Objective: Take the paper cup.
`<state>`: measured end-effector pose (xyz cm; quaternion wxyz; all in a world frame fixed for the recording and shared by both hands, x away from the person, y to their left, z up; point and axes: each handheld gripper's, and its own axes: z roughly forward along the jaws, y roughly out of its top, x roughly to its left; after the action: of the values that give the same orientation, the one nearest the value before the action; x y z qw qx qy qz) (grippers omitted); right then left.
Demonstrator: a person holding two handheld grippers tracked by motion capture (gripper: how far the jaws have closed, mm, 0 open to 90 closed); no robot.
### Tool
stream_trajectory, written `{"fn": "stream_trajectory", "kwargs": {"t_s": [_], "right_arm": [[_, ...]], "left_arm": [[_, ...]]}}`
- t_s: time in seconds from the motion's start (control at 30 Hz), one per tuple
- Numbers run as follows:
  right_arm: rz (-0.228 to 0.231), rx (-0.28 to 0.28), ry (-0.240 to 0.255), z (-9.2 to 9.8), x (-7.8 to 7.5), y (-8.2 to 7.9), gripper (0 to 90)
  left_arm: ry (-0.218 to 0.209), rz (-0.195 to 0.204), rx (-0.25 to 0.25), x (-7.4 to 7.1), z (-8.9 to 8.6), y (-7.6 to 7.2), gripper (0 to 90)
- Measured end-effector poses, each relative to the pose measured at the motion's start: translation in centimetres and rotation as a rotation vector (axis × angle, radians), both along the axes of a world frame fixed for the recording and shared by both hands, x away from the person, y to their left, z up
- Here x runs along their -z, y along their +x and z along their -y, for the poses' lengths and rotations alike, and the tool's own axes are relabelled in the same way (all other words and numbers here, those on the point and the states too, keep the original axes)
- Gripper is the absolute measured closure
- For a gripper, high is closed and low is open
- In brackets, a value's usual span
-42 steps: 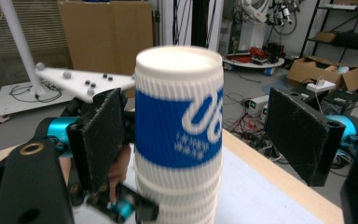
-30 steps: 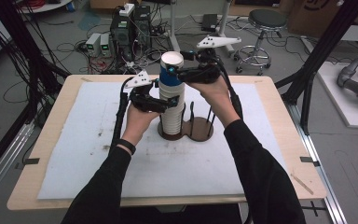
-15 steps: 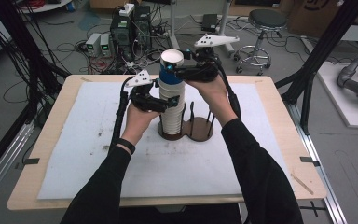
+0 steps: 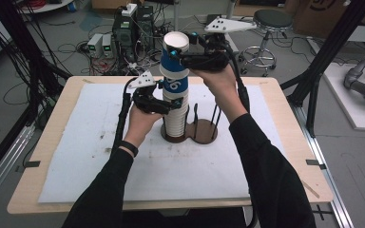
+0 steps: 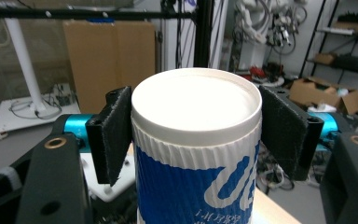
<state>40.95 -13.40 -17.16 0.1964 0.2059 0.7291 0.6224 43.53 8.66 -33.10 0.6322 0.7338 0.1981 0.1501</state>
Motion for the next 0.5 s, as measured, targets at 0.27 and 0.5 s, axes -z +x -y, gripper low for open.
{"fn": "stream_trajectory", "kwargs": {"t_s": [0.27, 0.5], "right_arm": [[0.047, -0.008, 0.032, -0.1, -1.6, -1.1, 30.4], [0.08, -0.041, 0.043, 0.7, -2.8, -2.7, 30.5]], "left_arm": [[-0.001, 0.002, 0.0, 0.0, 0.0, 0.0, 10.9], [-0.005, 0.002, 0.003, 0.1, 0.0, 0.1, 10.9]]}}
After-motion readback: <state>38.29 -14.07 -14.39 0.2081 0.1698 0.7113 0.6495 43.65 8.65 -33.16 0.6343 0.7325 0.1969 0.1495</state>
